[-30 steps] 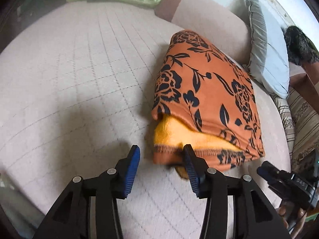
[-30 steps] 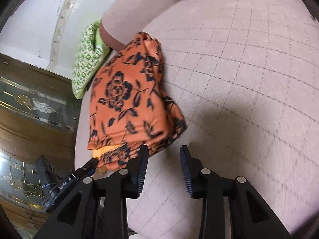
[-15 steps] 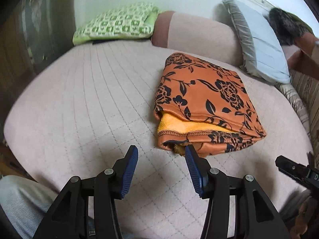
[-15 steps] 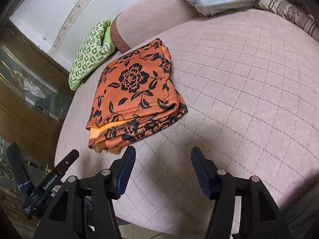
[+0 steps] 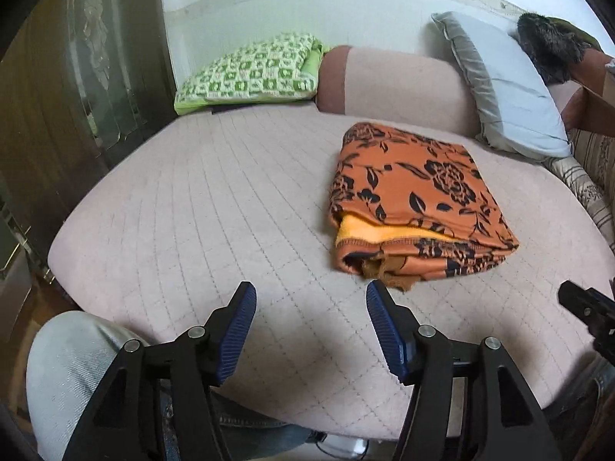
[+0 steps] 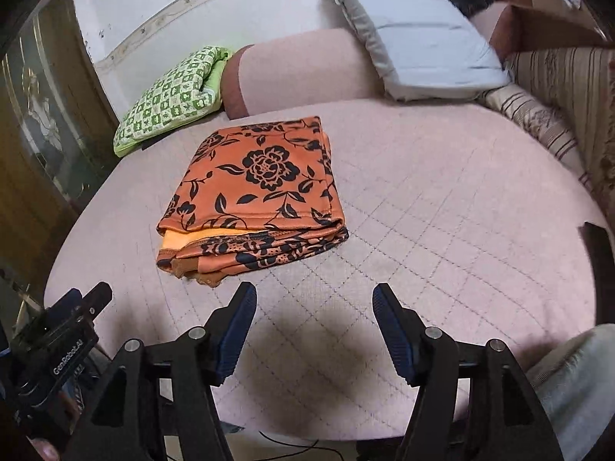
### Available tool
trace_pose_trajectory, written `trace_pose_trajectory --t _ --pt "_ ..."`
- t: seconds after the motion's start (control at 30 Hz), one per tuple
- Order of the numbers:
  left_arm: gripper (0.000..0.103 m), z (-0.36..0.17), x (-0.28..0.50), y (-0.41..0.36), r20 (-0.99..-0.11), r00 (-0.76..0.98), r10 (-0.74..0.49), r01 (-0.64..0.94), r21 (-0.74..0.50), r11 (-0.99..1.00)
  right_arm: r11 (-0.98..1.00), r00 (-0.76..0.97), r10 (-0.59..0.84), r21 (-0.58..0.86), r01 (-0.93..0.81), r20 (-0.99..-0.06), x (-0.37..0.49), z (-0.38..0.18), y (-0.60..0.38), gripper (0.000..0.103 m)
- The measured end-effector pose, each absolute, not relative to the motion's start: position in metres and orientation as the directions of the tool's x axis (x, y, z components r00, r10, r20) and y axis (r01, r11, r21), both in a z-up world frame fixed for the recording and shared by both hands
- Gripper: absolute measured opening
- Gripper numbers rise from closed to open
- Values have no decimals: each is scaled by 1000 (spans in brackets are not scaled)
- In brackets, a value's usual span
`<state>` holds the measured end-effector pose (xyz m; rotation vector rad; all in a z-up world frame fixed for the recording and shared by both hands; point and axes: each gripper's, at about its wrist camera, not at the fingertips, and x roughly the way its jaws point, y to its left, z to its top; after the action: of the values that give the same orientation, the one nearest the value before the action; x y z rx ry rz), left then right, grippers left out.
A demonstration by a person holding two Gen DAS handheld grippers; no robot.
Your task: Fold small clothes
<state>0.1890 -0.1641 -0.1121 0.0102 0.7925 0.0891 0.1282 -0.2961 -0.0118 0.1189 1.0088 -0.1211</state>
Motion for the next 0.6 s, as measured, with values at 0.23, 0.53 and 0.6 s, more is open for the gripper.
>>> trace_pose_trajectory --t 0.23,0.53,0.6 --pt "60 -106 178 -151 -748 662 35 -51 1 999 986 480 -33 51 159 -877 106 -11 -300 65" --pt "60 -68 145 -165 -734 679 -32 7 -37 999 993 458 -24 30 110 -889 85 14 -285 69" --pt "61 -60 141 -165 -728 685 -32 10 -34 999 994 467 -18 36 106 -884 85 23 -283 69"
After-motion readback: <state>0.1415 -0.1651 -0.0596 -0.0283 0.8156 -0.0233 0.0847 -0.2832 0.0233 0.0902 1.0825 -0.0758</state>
